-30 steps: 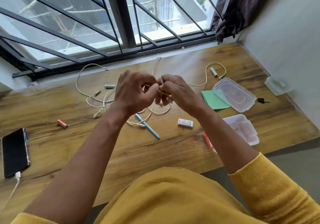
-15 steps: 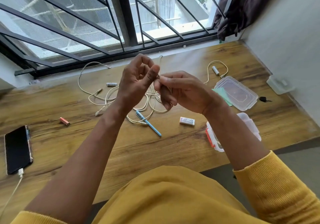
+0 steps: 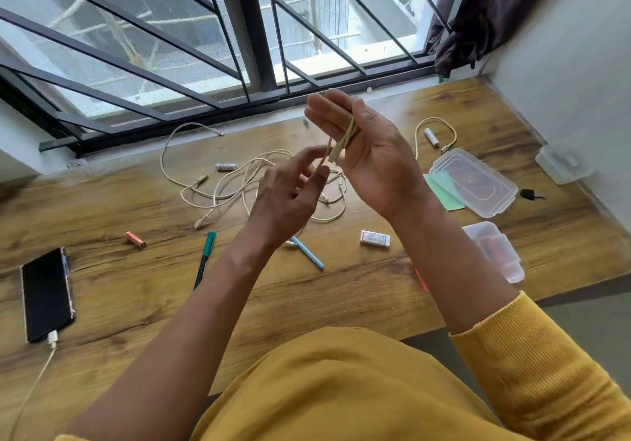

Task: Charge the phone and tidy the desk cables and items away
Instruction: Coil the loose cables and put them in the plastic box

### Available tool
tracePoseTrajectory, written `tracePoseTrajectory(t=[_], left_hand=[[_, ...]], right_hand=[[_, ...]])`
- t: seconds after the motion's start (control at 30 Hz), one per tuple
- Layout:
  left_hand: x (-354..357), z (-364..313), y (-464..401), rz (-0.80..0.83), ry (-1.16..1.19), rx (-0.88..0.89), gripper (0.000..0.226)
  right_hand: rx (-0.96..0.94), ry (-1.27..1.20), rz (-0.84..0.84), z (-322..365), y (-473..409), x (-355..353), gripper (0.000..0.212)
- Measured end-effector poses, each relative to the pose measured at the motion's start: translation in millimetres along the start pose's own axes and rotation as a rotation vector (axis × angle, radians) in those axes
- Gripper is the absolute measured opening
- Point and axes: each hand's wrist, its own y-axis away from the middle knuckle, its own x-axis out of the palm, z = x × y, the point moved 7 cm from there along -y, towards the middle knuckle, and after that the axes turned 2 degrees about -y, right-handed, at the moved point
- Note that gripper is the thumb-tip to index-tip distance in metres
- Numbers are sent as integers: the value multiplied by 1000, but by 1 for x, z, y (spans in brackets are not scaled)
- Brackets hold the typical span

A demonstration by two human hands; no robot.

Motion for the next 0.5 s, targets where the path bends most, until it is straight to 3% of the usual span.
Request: tracePoseTrajectory(t=[0.2,0.4,0.5], left_hand=[[8,-11,8,78,-273,58,43],[0,-27,-1,51,-273,132,32],[-11,-35,-11,43,-271,164,27]], right_hand=[[-28,31,-134,1,1,-13,37],[-11,217,-234,-3,0,-24,37],[106,349,-252,-13,5,-21,50]])
